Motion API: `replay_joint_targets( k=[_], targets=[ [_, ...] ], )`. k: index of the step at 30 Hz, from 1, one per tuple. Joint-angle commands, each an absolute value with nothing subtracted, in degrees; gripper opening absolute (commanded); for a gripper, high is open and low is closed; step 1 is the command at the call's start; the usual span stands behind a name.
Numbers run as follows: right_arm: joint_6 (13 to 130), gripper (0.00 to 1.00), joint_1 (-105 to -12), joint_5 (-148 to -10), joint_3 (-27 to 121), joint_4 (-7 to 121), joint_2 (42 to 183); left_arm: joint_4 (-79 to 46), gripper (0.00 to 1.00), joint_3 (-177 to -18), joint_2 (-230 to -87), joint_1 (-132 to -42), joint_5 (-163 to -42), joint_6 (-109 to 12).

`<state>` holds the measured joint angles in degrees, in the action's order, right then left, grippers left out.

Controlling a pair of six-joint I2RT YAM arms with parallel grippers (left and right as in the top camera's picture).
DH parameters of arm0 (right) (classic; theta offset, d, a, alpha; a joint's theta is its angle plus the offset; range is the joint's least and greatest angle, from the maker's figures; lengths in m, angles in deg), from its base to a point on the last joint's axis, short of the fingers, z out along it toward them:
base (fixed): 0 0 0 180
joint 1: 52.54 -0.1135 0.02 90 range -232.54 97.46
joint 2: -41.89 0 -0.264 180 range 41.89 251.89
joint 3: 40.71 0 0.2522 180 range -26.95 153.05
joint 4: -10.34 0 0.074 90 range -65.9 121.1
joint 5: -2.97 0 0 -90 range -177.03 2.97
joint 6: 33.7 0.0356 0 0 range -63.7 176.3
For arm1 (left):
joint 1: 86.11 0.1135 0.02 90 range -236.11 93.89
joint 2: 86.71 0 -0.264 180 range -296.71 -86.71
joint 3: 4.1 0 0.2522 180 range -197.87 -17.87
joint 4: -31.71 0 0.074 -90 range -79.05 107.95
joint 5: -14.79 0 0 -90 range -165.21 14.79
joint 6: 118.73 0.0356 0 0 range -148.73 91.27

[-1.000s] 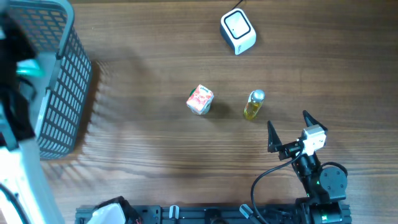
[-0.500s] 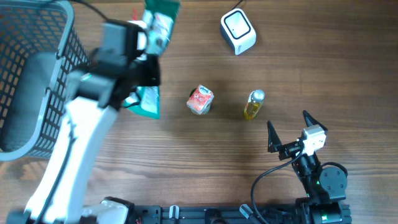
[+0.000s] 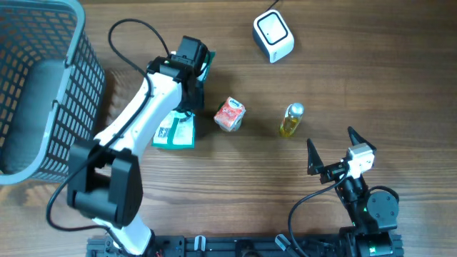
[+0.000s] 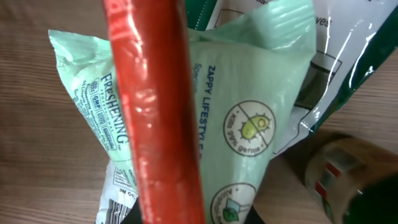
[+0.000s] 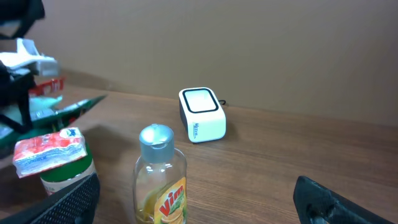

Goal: Scan the item barcode
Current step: 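Carry the green packet with the left gripper and drop it on the table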

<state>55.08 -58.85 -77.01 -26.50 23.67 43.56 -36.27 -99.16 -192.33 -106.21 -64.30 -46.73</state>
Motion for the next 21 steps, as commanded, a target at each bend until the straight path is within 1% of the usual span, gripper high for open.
replay_joint_targets(
  k=[1,3,4,8,10,13,14,17,18,19,21],
  targets=[
    [54.82,1.00,-58.61,-77.56,-26.65,23.41,43.67,-35.63,0.28,-99.08,-193.82,-106.30,-62.94,-47.26],
    [54.82,1.00,-58.61,-77.56,-26.65,23.41,43.67,-35.57,0.44,-99.10,-193.80,-106.30,-62.90,-46.95],
    [54.82,1.00,-58.63,-77.56,-26.65,23.41,43.67,-35.59,0.54,-99.10,-193.51,-106.30,-62.90,-46.93],
    [54.80,1.00,-58.63,-77.56,-26.65,23.41,43.67,-35.68,0.61,-99.67,-191.35,-106.12,-62.90,-45.44],
    [54.82,1.00,-58.63,-77.56,-26.65,23.41,43.67,-36.05,0.61,-100.91,-189.67,-106.08,-62.92,-45.46],
    [54.80,1.00,-58.63,-77.56,-26.65,23.41,43.67,-38.28,0.52,-104.45,-185.56,-106.08,-65.78,-45.49],
    [54.80,1.00,-58.63,-77.56,-26.65,23.41,43.67,-38.91,0.45,-105.28,-184.25,-106.08,-67.82,-45.46],
    [54.82,1.00,-58.63,-77.56,-26.65,23.41,43.67,-40.86,0.08,-107.60,-178.80,-105.80,-77.45,-45.46],
    [54.82,1.00,-58.63,-77.56,-26.65,23.41,43.67,-40.88,0.04,-107.99,-177.32,-105.40,-81.45,-45.46],
    [54.82,1.00,-58.61,-77.56,-26.65,23.41,43.67,-40.79,0.04,-108.28,-175.68,-104.75,-86.85,-45.46],
    [54.82,1.00,-58.63,-77.56,-26.65,23.41,43.67,-40.20,0.04,-108.78,-172.53,-102.25,-101.32,-45.49]
  ],
)
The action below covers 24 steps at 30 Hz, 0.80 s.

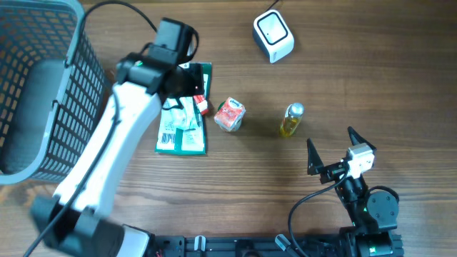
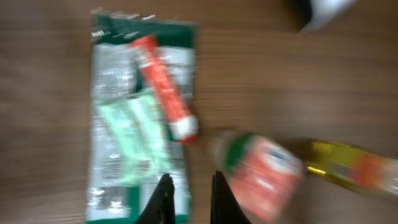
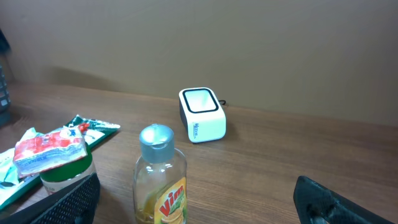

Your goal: Scan the item barcode

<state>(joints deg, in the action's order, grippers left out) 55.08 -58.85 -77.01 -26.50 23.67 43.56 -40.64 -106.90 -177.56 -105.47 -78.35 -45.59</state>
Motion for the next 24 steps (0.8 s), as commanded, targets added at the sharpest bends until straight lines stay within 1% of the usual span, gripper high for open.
replay_joint_targets(
  k=[1,2,4,5,9,11,13,15,16,17,20,24],
  targets=[
    [54.82,1.00,-58.63,-77.56,-26.65,23.41,43.67,-39.76,0.04,-108.87,-171.20,-100.72,-108.71,-45.49],
    [54.84,1.00,-58.63,-77.56,-26.65,23.41,43.67,-39.28,0.04,-108.87,-170.10,-98.93,-116.45,-45.51],
    [54.82,1.00,-58.63,-77.56,-26.65,23.41,43.67,-37.97,0.04,-108.87,-168.40,-93.53,-137.25,-46.56],
    [54.80,1.00,-58.63,-77.56,-26.65,23.41,43.67,-37.45,0.04,-108.87,-168.33,-91.48,-144.66,-48.15],
    [54.86,1.00,-58.63,-77.53,-26.65,23.25,43.67,-34.93,0.04,-108.87,-168.95,-86.60,-165.63,-51.47],
    [55.59,1.00,-58.63,-77.36,-26.65,23.34,43.67,-35.31,0.04,-108.85,-168.99,-86.26,-165.56,-58.62],
    [58.43,1.00,-58.63,-77.25,-26.65,23.28,43.67,-35.39,0.04,-108.85,-168.92,-86.74,-165.56,-60.74],
    [67.61,1.00,-58.63,-76.62,-26.65,23.30,43.67,-35.37,0.04,-108.85,-168.75,-87.59,-165.58,-60.72],
    [76.41,1.00,-58.63,-76.60,-26.65,23.28,43.67,-35.39,0.04,-108.85,-168.60,-88.18,-165.58,-60.72],
    [82.14,1.00,-58.63,-76.05,-26.63,23.17,43.67,-34.93,0.04,-108.85,-168.44,-89.53,-165.58,-60.70],
    [83.54,1.00,-58.61,-64.55,-25.32,22.77,43.67,-33.60,0.04,-108.85,-168.44,-91.41,-165.58,-60.72],
    [88.11,1.00,-58.61,-57.91,-16.03,24.96,45.53,-33.49,0.04,-108.85,-168.44,-91.74,-165.58,-60.74]
  ],
)
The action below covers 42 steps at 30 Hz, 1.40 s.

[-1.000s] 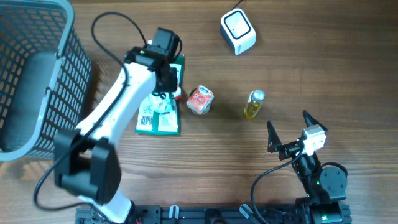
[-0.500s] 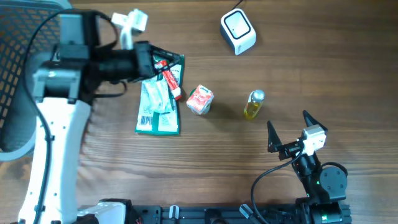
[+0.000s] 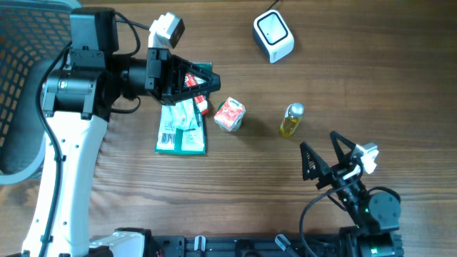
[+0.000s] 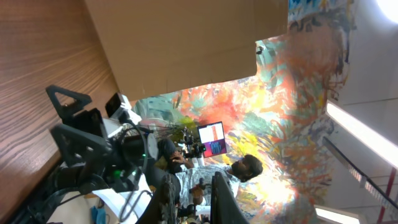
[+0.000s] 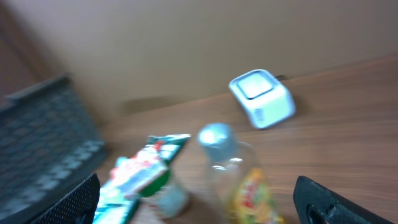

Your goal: Scan the item barcode

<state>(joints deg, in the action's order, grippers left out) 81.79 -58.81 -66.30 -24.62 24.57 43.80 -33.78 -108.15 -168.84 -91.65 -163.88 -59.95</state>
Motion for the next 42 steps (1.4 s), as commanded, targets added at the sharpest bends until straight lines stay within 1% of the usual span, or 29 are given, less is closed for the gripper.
replay_joint_targets(
  k=[1,3,4,5,6,8,9,10,14,15,22,24,28,32,34,36,38,39,41,42],
  targets=[
    [88.24,1.00,-58.61,-56.51,-11.57,26.51,47.49,-33.49,0.04,-108.85,-168.44,-91.76,-165.58,-60.76],
    [88.26,1.00,-58.61,-53.45,-3.07,31.21,52.52,-33.49,0.04,-108.85,-168.40,-91.81,-165.56,-60.74],
    [88.20,1.00,-58.61,-49.19,4.47,36.41,58.84,-33.51,0.04,-108.85,-168.36,-91.87,-165.58,-60.72],
    [88.22,1.00,-58.61,-45.82,8.89,39.78,63.05,-33.51,0.04,-108.85,-168.33,-92.05,-165.56,-60.70],
    [88.15,1.00,-58.61,-40.25,14.57,43.84,68.98,-33.49,0.04,-108.85,-168.33,-92.64,-165.58,-60.70],
    [87.80,1.00,-58.61,-29.21,20.43,44.63,76.37,-33.47,0.04,-108.85,-168.36,-93.93,-165.56,-60.48],
    [89.53,1.00,-58.61,-21.21,23.12,41.55,81.37,-33.47,0.04,-108.85,-168.36,-94.84,-165.56,-60.41],
    [93.27,1.00,-58.61,-16.95,23.49,36.81,83.97,-33.47,0.04,-108.85,-168.36,-95.50,-165.56,-59.45],
    [105.38,1.00,-58.63,-3.05,23.46,19.71,92.30,-33.45,0.04,-108.85,-168.36,-98.01,-165.56,-57.44],
    [107.45,1.00,-58.63,-1.80,23.46,17.38,93.20,-33.38,0.04,-108.85,-168.36,-98.30,-165.56,-57.38],
    [119.52,1.00,-59.44,-2.33,23.46,6.03,94.03,-33.25,0.04,-108.85,-168.36,-102.30,-165.38,-48.33],
    [119.45,1.00,-60.68,-3.90,23.42,5.92,94.16,-33.23,0.04,-108.85,-168.36,-104.22,-164.07,-48.17],
    [119.45,0.92,-63.99,-7.64,23.42,5.92,95.23,-33.25,0.04,-108.85,-168.36,-108.11,-157.39,-46.67],
    [119.39,0.88,-66.43,-10.39,23.42,5.88,97.02,-33.23,0.04,-108.85,-168.36,-111.30,-156.49,-45.57],
    [119.36,0.86,-68.27,-11.92,23.42,5.57,98.22,-33.27,0.04,-108.85,-168.36,-113.05,-153.32,-45.18],
    [119.47,0.82,-69.80,-12.12,23.42,4.26,98.94,-33.30,0.04,-108.85,-168.36,-114.30,-150.15,-45.20],
    [119.58,0.73,-70.11,-12.31,23.42,2.71,99.51,-33.34,0.04,-108.85,-168.36,-115.00,-149.89,-45.20],
    [120.22,0.68,-70.11,-12.88,23.42,2.01,99.73,-33.34,0.04,-108.85,-168.36,-115.52,-149.87,-45.20],
    [121.55,0.64,-70.11,-14.67,23.42,0.74,99.86,-33.34,0.04,-108.85,-168.36,-115.98,-149.43,-45.20],
    [121.96,0.59,-70.11,-15.22,23.42,0.22,99.84,-33.34,0.04,-108.85,-168.36,-116.02,-148.64,-45.18]
  ],
)
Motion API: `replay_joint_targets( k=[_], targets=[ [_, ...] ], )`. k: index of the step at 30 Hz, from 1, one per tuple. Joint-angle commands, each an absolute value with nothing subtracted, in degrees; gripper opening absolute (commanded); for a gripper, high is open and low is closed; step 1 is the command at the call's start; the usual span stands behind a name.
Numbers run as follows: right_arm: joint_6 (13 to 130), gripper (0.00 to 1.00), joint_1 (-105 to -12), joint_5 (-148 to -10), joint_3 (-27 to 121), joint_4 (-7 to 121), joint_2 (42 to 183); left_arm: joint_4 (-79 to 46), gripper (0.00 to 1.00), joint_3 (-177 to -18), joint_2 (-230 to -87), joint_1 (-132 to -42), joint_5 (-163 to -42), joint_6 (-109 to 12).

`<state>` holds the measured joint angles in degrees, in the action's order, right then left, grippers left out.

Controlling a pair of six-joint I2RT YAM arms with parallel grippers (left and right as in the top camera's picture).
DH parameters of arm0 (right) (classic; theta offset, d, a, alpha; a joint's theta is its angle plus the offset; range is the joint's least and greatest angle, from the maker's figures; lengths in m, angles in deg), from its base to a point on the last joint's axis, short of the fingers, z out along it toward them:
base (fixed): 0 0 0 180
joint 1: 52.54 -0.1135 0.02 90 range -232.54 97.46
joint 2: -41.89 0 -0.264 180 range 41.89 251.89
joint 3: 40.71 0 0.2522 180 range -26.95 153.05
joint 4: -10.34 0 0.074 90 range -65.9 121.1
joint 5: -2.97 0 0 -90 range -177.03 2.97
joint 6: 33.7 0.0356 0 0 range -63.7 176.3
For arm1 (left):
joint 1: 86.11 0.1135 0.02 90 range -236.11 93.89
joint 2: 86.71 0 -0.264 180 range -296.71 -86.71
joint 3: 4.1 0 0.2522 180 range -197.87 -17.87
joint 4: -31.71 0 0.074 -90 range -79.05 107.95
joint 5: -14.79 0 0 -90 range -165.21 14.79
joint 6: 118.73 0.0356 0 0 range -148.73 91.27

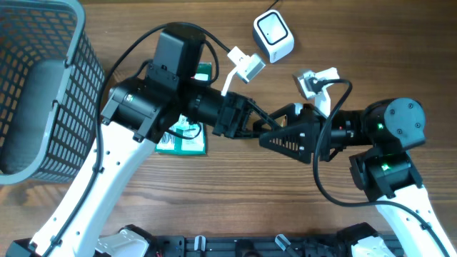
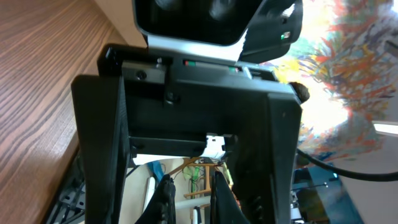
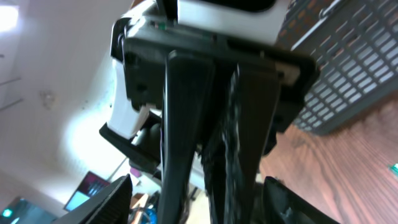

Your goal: Scan the item barcode

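Observation:
Both arms are raised above the table's middle, their grippers pointing at each other. My left gripper (image 1: pixel 251 126) (image 2: pixel 189 200) is shut with nothing between its fingers. Facing it, my right gripper (image 1: pixel 277 130) (image 3: pixel 199 208) stands open and empty, its fingers spread wide. The left wrist view is filled by the right gripper's black frame, and the right wrist view by the left gripper head-on. The white scanner (image 1: pixel 273 33) sits at the far side of the table. A green packet (image 1: pixel 183 145) shows partly under the left arm. The carton and the bottle are hidden by the arms.
A grey mesh basket (image 1: pixel 64 86) takes up the left side of the wooden table (image 1: pixel 235 207). The scanner's cable runs off the far edge. The left arm's white links cross the table from the near left.
The right arm has risen from the near right to the table's middle, gripper turned left. The left gripper has moved right to face it. The carton and bottle are now covered.
First the left gripper was down at the green packets and the red tube, the right arm resting open at the near right. Then the left gripper was up and shut, empty. Then it pointed sideways while the right arm lifted. Now both grippers face each other.

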<state>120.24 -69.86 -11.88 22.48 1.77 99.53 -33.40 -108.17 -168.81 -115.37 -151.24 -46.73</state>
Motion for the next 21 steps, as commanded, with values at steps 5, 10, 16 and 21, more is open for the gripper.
replay_joint_targets(
  k=[5,10,16,21],
  targets=[
    [122.88,0.52,-70.11,-15.24,23.42,-0.77,99.86,-33.38,0.04,-108.85,-168.36,-116.00,-147.29,-45.20],
    [122.84,0.36,-70.11,-15.09,23.42,-0.72,99.86,-33.25,0.04,-108.85,-168.36,-116.00,-147.29,-45.20],
    [122.69,0.45,-70.11,-15.05,23.42,-0.74,99.86,-33.25,0.04,-108.85,-168.36,-116.00,-147.29,-45.20],
    [122.69,0.33,-70.11,-15.05,23.42,-0.72,99.86,-33.23,0.04,-108.85,-168.36,-116.00,-146.83,-45.20]
  ],
)
